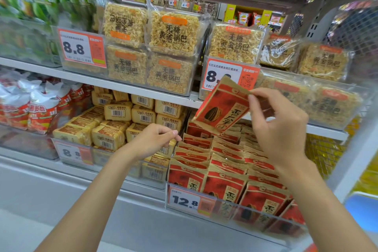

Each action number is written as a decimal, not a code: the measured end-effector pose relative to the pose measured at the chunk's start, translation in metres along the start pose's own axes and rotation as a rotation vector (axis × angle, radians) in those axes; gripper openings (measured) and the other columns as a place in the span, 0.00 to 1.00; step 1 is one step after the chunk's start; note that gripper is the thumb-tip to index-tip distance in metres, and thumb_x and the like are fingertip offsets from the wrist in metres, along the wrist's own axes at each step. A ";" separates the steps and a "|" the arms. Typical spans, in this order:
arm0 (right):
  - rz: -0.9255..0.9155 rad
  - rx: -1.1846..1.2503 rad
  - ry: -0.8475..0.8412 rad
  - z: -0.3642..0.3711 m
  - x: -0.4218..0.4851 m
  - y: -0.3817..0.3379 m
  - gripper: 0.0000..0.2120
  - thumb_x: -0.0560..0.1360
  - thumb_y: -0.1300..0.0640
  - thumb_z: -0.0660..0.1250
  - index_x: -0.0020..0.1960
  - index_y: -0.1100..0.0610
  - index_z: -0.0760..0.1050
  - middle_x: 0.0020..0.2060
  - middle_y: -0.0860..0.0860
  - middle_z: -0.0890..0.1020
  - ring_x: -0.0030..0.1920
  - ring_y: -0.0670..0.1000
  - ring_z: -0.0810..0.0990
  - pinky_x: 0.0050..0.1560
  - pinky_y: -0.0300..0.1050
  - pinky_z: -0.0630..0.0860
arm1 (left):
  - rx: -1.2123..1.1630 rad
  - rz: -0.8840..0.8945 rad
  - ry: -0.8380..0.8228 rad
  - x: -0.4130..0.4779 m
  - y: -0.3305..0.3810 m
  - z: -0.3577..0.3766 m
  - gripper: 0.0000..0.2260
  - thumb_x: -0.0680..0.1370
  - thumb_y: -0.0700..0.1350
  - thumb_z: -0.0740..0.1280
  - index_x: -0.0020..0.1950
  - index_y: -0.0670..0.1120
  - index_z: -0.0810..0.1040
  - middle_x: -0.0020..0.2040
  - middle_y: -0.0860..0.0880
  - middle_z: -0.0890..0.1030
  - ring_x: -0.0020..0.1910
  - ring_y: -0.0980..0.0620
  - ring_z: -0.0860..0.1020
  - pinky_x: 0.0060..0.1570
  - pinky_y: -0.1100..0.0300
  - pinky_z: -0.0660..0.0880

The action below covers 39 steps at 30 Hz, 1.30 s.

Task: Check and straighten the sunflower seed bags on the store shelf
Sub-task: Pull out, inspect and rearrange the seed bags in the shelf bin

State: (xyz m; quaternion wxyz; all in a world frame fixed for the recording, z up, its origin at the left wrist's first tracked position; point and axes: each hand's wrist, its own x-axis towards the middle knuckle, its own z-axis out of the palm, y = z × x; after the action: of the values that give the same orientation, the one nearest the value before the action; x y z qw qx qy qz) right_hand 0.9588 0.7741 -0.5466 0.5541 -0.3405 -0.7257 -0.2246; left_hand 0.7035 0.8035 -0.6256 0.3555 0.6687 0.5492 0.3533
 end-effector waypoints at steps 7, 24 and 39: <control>0.149 0.092 0.146 -0.017 -0.004 -0.004 0.06 0.79 0.63 0.66 0.52 0.63 0.80 0.43 0.47 0.79 0.39 0.43 0.76 0.41 0.31 0.73 | -0.082 0.082 0.202 -0.012 0.024 -0.011 0.13 0.83 0.48 0.61 0.48 0.48 0.85 0.34 0.53 0.78 0.32 0.56 0.73 0.35 0.69 0.72; 1.071 0.677 -0.054 0.003 -0.025 -0.028 0.17 0.77 0.46 0.67 0.36 0.58 0.77 0.29 0.50 0.82 0.30 0.46 0.80 0.31 0.39 0.74 | -0.360 0.168 -0.023 -0.039 0.088 0.039 0.20 0.71 0.57 0.67 0.54 0.42 0.80 0.45 0.46 0.87 0.41 0.50 0.85 0.42 0.57 0.81; 1.030 0.936 -0.203 0.007 -0.029 -0.053 0.13 0.75 0.48 0.67 0.47 0.58 0.79 0.37 0.49 0.86 0.35 0.45 0.84 0.34 0.38 0.78 | -0.347 0.178 0.331 -0.039 0.089 0.042 0.21 0.75 0.60 0.65 0.34 0.44 0.81 0.34 0.45 0.84 0.34 0.46 0.82 0.40 0.46 0.77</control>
State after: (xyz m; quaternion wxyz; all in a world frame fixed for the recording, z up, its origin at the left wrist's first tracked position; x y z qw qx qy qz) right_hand 0.9197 0.7363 -0.5735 0.6079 -0.3857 -0.5407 0.4351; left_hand 0.7769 0.7486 -0.5726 0.3377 0.5764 0.4701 0.5768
